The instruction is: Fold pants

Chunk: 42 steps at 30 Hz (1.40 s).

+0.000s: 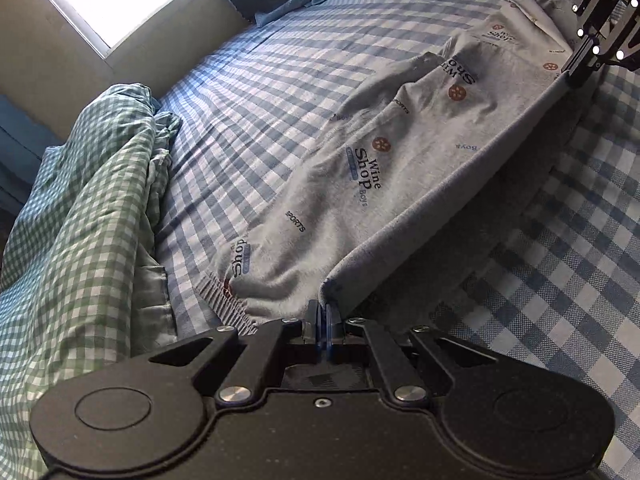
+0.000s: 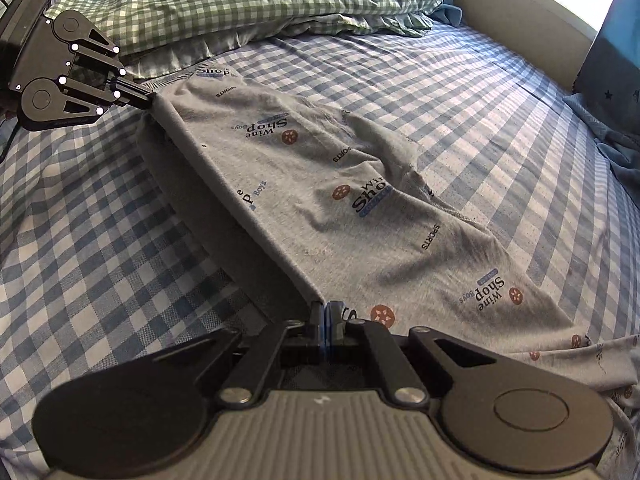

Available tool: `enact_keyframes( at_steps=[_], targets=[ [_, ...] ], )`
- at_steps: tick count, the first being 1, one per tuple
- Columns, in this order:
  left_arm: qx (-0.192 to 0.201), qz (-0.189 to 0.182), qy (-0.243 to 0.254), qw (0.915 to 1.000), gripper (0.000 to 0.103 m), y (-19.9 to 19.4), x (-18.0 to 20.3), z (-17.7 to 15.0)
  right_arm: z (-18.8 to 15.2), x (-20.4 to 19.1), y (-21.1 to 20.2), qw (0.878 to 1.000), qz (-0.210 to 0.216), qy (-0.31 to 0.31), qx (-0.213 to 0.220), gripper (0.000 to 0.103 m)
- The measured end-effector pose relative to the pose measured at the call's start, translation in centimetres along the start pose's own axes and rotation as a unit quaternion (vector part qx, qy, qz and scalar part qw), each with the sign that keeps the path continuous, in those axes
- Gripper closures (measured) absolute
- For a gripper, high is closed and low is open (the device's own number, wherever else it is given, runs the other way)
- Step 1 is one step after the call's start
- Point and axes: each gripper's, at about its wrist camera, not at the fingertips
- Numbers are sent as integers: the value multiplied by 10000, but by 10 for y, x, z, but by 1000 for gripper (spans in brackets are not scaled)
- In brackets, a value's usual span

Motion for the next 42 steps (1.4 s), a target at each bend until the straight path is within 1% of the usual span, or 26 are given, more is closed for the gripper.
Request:
enact_keyframes(
  at_steps=[10,11,12,13,14,15,16,17,18,19,20,22,23,25,28,31,34,38,42],
  targets=[
    [-349,-150,25,9993,101,18,14,-6,-9,-6,16,9999,-61,49,-130,103],
    [-413,-179,-43,9990,100,20,14,-5,-10,-6,18,9998,-79,92,-133,103],
    [-487,-218,-151,9985,96,21,14,-5,-10,-5,19,9998,-80,147,-130,102],
    [-543,-253,-261,9979,90,22,12,-4,-10,-4,19,9997,-76,207,-118,99],
    [-590,-308,-427,9969,89,22,11,-3,-12,-3,19,9995,-90,295,-96,96],
    [-625,-343,-602,9956,83,20,10,-2,-13,-2,18,9993,-84,370,-77,88],
    [-657,-388,-752,9942,71,18,9,-1,-16,-1,17,9990,-90,434,-55,79],
    [-678,-444,-893,9927,65,15,8,1,-18,0,15,9987,-91,493,-34,76],
    [-684,-492,-1043,9910,53,11,10,3,-22,2,14,9984,-79,552,-31,71],
    [-673,-521,-1154,9897,43,7,11,5,-26,4,12,9981,-77,615,-31,66],
    [-656,-544,-1241,9886,39,3,14,8,-31,6,9,9977,-98,674,-25,62],
    [-632,-568,-1394,9866,16,-7,22,16,-43,13,1,9963,-154,850,0,40],
    [-607,-572,-1462,9857,12,-11,27,21,-50,19,-4,9950,-182,981,3,35],
    [-554,-627,-1623,9832,4,-20,36,31,-69,30,-13,9917,-212,1267,-5,19],
    [-570,-866,-1842,9774,2,-28,52,47,-99,51,-26,9845,-295,1725,-62,7],
    [-548,-1110,-2044,9710,1,-34,71,69,-135,78,-40,9731,-411,2262,-148,0],
    [-449,-1358,-2115,9669,1,-40,92,93,-167,104,-52,9588,-421,2803,-208,0],
    [-287,-1605,-2028,9655,1,-37,121,139,-201,146,-62,9413,-370,3348,-238,0],
    [-233,-1798,-2139,9599,1,-23,148,184,-218,188,-65,9338,-333,3552,-272,0]
  ],
)
Point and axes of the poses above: each gripper's, at about its wrist camera, not at the fingertips, and y roughly the way its jaws point, x to its right, z to its top, and after that the axes turned 7 degrees about -x, right-handed
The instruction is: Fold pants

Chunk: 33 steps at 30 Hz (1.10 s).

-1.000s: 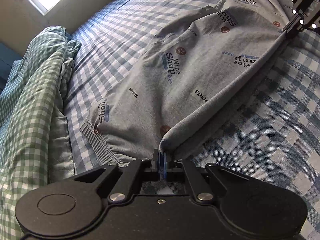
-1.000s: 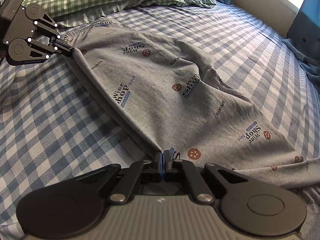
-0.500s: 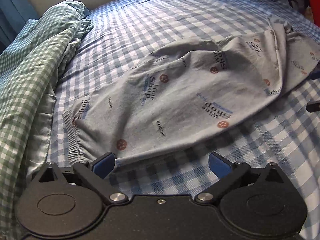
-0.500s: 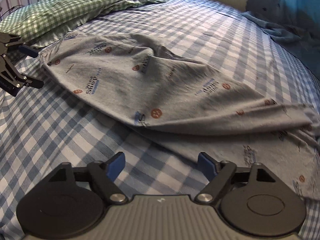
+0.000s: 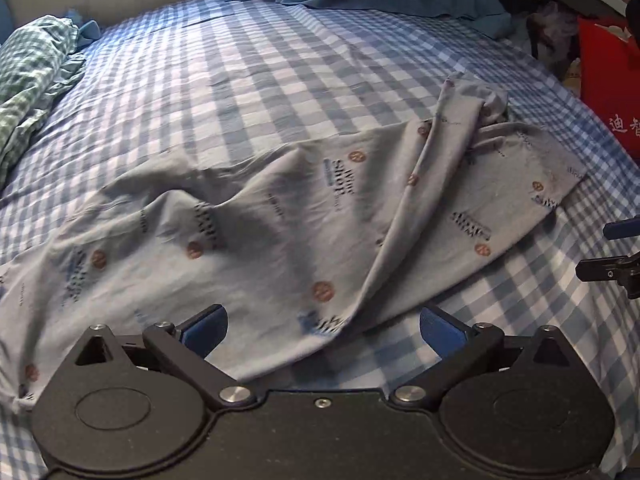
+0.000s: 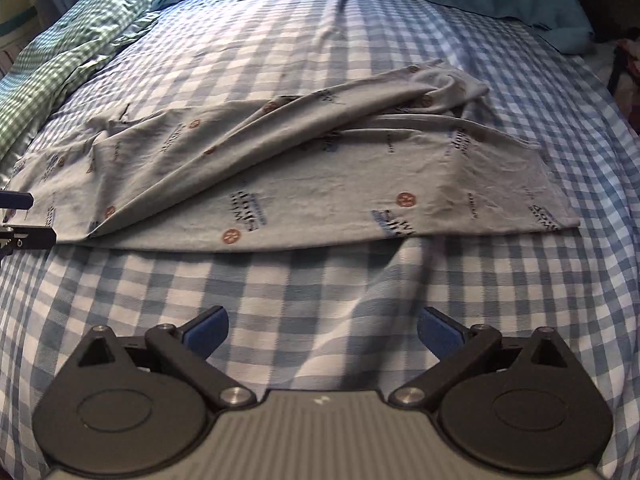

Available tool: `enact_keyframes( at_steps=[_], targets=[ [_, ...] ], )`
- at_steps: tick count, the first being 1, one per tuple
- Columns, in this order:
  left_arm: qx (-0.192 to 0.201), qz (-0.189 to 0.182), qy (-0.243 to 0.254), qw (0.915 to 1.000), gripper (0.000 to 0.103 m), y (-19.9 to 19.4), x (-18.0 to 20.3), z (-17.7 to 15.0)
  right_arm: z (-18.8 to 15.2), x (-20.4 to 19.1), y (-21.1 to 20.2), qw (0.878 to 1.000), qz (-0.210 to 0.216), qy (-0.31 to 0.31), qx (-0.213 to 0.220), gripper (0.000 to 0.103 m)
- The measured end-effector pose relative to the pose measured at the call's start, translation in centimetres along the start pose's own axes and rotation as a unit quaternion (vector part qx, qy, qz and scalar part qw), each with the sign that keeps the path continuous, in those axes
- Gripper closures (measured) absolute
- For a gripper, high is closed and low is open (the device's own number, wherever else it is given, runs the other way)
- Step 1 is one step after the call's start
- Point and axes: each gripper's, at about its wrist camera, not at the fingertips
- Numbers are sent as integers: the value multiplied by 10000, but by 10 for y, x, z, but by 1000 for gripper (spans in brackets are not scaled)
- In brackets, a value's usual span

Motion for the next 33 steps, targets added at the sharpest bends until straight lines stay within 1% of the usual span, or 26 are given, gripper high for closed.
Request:
enact_keyframes(
  at_steps=[4,8,11,14,16,17,19,20,21,22,23,25,27,29,30,31,33],
  targets=[
    [45,-129,-279,9995,1,22,31,29,33,37,5,9999,152,-4,-10,0],
    [42,-268,-562,9981,1,41,54,54,83,64,10,9988,440,-160,116,0],
    [13,-302,-812,9962,5,51,62,71,128,79,18,9976,637,-172,198,0],
    [33,-431,-1003,9940,15,56,65,82,181,88,34,9959,890,66,168,0],
    [19,-500,-1083,9929,27,59,65,87,213,91,46,9934,1099,298,135,0],
    [3,-533,-1108,9924,30,60,65,90,231,93,55,9920,1174,443,108,0],
    [-32,-623,-1130,9916,45,64,65,93,259,94,71,9900,1225,698,25,2],
    [-67,-657,-1125,9915,49,65,65,95,273,95,80,9889,1224,843,-40,4],
    [-115,-682,-1108,9914,56,66,66,96,283,95,87,9879,1200,969,-130,9],
    [-154,-687,-1095,9915,58,68,66,97,294,95,97,9864,1159,1140,-258,14],
    [-182,-681,-1097,9915,59,70,67,98,303,96,105,9844,1126,1298,-369,16],
    [-234,-694,-1138,9908,60,71,63,98,315,96,119,9814,1033,1511,-575,22],
    [-302,-688,-1209,9898,60,74,61,99,322,95,134,9803,808,1604,-822,27],
    [-384,-678,-1285,9886,60,77,59,101,324,92,146,9798,589,1613,-1023,31],
    [-439,-674,-1316,9880,60,79,58,102,324,92,153,9784,496,1668,-1111,37],
    [-490,-648,-1343,9876,60,81,57,103,323,93,158,9761,452,1767,-1184,41],
    [-571,-549,-1394,9871,60,84,57,106,320,99,168,9693,462,2051,-1272,45]
  ],
)
Point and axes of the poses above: each gripper's, at about its wrist camera, not at the fingertips, and y roughly the way its jaws point, x to its right, z to its top, and after that the axes turned 7 degrees about -x, right-handed
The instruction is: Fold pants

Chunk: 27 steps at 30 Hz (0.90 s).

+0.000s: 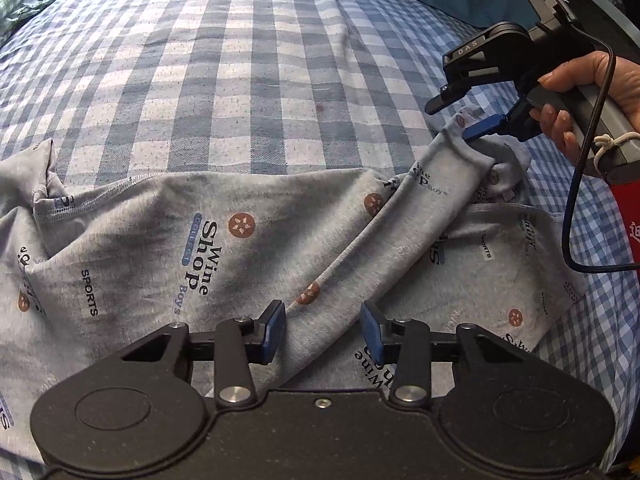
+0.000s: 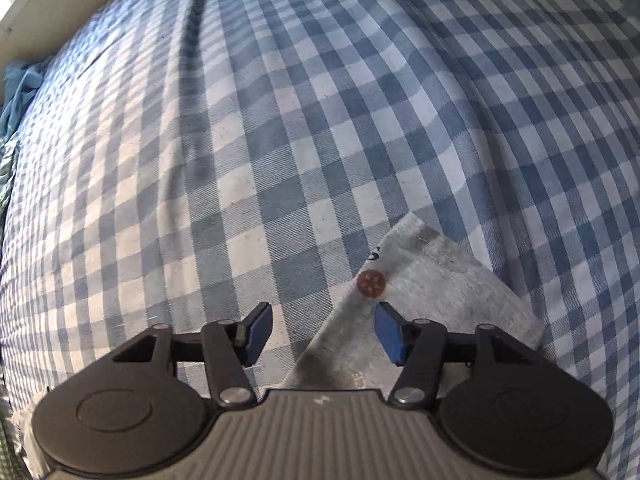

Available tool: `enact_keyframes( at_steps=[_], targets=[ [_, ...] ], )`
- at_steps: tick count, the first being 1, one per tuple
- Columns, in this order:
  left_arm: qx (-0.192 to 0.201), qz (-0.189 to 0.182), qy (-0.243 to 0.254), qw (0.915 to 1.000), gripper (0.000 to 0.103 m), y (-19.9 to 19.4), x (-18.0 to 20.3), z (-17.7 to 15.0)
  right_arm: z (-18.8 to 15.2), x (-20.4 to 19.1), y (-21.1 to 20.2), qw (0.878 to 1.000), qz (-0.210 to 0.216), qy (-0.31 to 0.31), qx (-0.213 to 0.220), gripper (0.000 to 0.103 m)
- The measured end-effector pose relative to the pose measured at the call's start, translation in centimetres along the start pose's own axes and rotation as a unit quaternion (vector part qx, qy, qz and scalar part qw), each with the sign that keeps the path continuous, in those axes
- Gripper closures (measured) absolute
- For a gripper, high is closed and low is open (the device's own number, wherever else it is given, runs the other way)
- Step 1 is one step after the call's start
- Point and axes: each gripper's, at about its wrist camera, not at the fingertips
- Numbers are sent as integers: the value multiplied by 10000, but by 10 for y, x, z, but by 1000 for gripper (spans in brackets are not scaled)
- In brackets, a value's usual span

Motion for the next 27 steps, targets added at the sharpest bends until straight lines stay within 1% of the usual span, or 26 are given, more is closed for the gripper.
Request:
enact_keyframes(
  at_steps=[2,3,4,5,6,7,8,9,10,11,12,13,14,16,19,22,25,27],
  targets=[
    [5,63,-47,10000,60,0,-1,2,1,3,2,9999,-39,128,51,51],
    [29,99,-65,9999,60,0,-1,3,0,3,2,9998,-76,157,71,56],
    [43,141,-52,9999,60,0,-1,4,-2,3,1,9997,-133,160,94,64],
    [47,166,-11,9999,60,0,0,5,-5,3,0,9996,-209,142,113,69],
    [30,187,56,9998,60,1,1,6,-7,4,0,9995,-255,152,131,79],
    [-10,191,124,9997,60,2,2,6,-8,7,0,9995,-229,188,147,85],
    [-77,193,195,9996,60,4,3,7,-9,12,0,9994,-135,261,169,86],
    [-143,208,277,9993,68,6,4,7,-11,15,0,9993,-67,314,186,91],
    [-182,231,355,9989,83,7,4,7,-12,19,-1,9991,20,363,205,97],
    [-218,271,409,9986,90,8,5,7,-15,24,-2,9989,128,391,232,98],
    [-227,279,451,9983,94,7,4,7,-18,30,-4,9987,196,392,273,100],
    [-197,234,454,9985,101,6,3,6,-20,32,-6,9985,240,365,327,101],
    [-166,161,431,9988,103,4,1,5,-23,34,-11,9982,312,303,421,101],
    [-144,124,424,9989,103,1,-1,5,-30,37,-20,9970,456,182,596,102],
    [-13,248,542,9982,103,-3,1,3,-42,42,-36,9942,646,40,862,102],
    [164,317,714,9968,103,-12,6,0,-54,49,-62,9890,872,-120,1191,102],
    [404,374,1020,9933,103,-26,16,-9,-82,63,-94,9789,1134,-309,1672,102],
    [548,417,1227,9900,103,-36,21,-18,-105,79,-114,9707,1350,-309,1964,102]
  ],
)
Point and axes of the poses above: each gripper's, at about its wrist camera, not at the fingertips, and y roughly the way its jaws point, x to its right, z to its top, and after that the axes turned 7 degrees about -x, right-handed
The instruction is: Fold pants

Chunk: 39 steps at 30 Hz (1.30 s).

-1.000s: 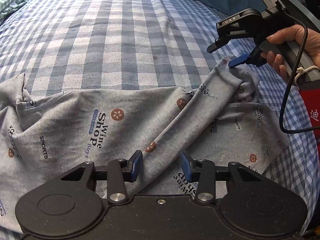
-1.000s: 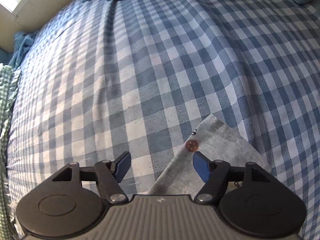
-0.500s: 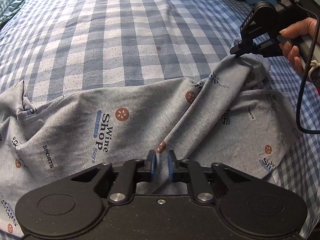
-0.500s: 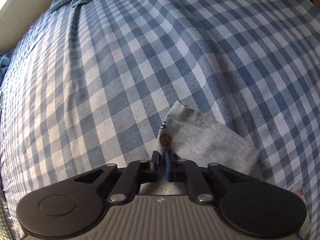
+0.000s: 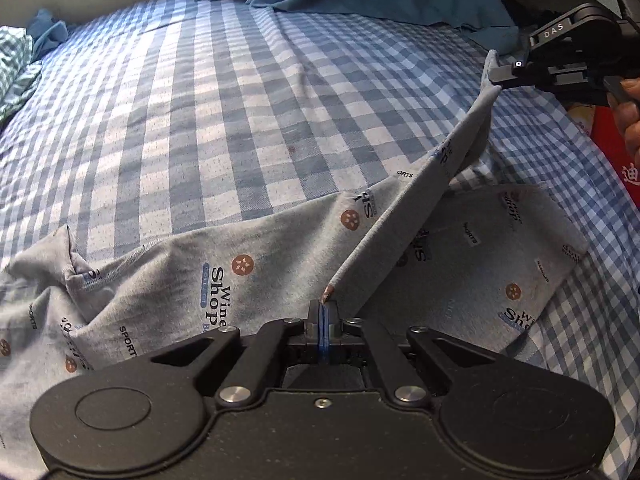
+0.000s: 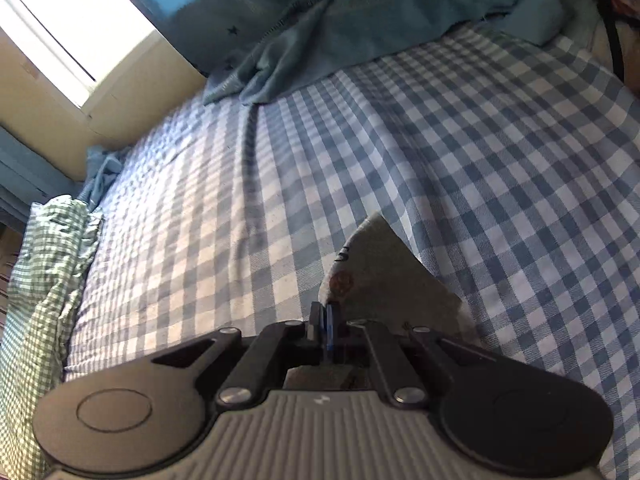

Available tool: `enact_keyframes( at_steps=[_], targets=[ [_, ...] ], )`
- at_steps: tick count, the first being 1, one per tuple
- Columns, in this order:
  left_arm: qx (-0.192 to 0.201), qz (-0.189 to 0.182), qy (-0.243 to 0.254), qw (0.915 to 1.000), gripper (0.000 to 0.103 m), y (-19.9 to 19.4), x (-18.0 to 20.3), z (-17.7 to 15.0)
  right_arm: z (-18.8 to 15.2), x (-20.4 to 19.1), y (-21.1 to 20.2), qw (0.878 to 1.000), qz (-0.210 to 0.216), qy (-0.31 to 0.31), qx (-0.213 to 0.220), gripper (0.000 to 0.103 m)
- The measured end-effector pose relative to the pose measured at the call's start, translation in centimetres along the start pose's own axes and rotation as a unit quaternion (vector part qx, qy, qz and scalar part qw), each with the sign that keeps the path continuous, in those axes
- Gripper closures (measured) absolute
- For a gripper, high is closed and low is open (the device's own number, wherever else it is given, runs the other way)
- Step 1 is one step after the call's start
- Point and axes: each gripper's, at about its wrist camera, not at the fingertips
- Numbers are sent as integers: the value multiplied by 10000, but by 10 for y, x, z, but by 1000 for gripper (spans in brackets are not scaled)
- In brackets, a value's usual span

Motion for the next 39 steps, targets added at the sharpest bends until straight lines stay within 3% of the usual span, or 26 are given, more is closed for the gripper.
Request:
enact_keyframes(
  at_steps=[3,6,12,18,21,24,25,27,30,31,33,39],
  targets=[
    [127,-18,197,9997,103,-14,8,-13,-27,22,-37,9987,183,384,273,102],
    [158,30,373,9992,103,-19,19,-27,-54,47,-59,9966,68,761,294,102],
    [-154,56,490,9987,103,-5,34,-46,-110,103,-46,9867,-384,1570,-186,102],
    [-264,135,587,9978,103,-1,38,-55,-132,117,-41,9841,-390,1704,-320,102],
    [-265,157,541,9981,103,0,38,-52,-130,122,-40,9826,-360,1795,-302,87],
    [-277,173,468,9984,103,1,39,-50,-125,132,-34,9761,-414,2116,-271,56],
    [-281,181,449,9984,103,2,39,-50,-124,135,-33,9739,-444,2214,-241,55],
    [-282,197,432,9985,103,1,39,-50,-121,142,-29,9696,-578,2368,-205,56],
    [-277,226,430,9984,103,0,41,-51,-114,148,-24,9666,-690,2461,-189,65],
    [-270,238,431,9984,103,0,41,-51,-111,148,-22,9673,-754,2413,-205,81],
    [-236,249,435,9985,103,-2,42,-50,-104,144,-21,9726,-886,2139,-208,97],
    [-56,118,399,9991,103,-14,48,-48,-82,115,-59,9897,-968,972,413,99]
  ],
)
Point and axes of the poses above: each gripper's, at about its wrist camera, not at the fingertips, and y roughly the way its jaws point, x to its right, z to its top, and after that the axes turned 7 degrees about -x, right-handed
